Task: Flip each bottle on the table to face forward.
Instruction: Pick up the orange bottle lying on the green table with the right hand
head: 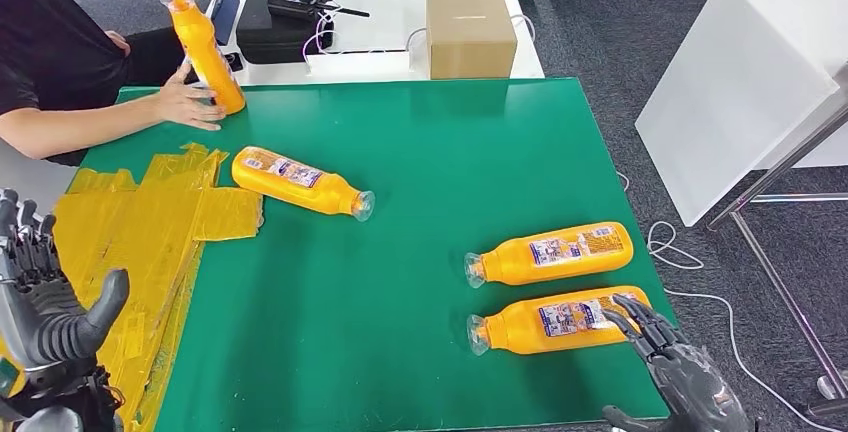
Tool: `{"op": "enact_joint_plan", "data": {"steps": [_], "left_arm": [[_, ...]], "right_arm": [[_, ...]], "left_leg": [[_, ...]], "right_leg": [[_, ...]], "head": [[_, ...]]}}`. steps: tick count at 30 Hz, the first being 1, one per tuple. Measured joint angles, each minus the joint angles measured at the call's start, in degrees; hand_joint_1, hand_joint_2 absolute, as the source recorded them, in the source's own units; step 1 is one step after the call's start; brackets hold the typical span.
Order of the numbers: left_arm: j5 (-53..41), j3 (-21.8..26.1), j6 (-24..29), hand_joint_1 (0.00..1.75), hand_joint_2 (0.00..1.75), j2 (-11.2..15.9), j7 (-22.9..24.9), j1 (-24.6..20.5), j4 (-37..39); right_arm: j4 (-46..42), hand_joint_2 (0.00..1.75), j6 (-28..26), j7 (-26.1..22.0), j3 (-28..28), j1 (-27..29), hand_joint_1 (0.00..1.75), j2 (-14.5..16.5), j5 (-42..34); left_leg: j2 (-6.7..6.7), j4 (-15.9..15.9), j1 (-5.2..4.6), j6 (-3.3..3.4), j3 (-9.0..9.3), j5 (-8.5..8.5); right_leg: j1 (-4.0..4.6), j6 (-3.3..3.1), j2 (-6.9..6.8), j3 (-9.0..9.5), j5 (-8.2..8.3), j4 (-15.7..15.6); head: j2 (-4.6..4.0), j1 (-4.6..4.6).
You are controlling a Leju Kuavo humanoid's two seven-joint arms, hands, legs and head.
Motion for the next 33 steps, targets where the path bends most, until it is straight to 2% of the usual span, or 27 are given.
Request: {"op": "enact_joint_plan", "data": {"steps": [11, 18, 33], "left_arm": [[-1.5, -2.1, 1.1, 0.00, 1.75, 0.0, 0.5, -1.6, 0.2], [-1.6, -2.9, 1.2, 0.00, 1.75, 0.0, 0.9, -2.4, 0.6], [-1.9, -4.1, 0.5, 0.00, 1.75, 0.0, 1.9, -4.5, 2.1]], "right_arm": [[7.4, 1.75, 6.5, -1.6, -3.2, -4.9, 0.00, 2.7, 1.8], [11.5, 1.75, 7.6, -1.9, -3.6, -7.8, 0.00, 4.1, 2.2], [17.8, 1.75, 13.0, -2.5, -5.4, -12.3, 0.00, 4.7, 3.4]], "left_leg": [[0.00, 0.0, 0.00, 0.01, 0.03, 0.00], [-0.01, 0.0, 0.00, 0.01, 0.04, 0.01], [-0.01, 0.0, 0.00, 0.01, 0.04, 0.01]], "right_leg": [[-0.01, 0.00, 0.00, 0.03, 0.00, 0.0], [-0.01, 0.00, 0.00, 0.04, 0.00, 0.0], [-0.01, 0.00, 0.00, 0.05, 0.01, 0.0]], "head": [[0.00, 0.00], [0.00, -0.02], [0.00, -0.01]]}}
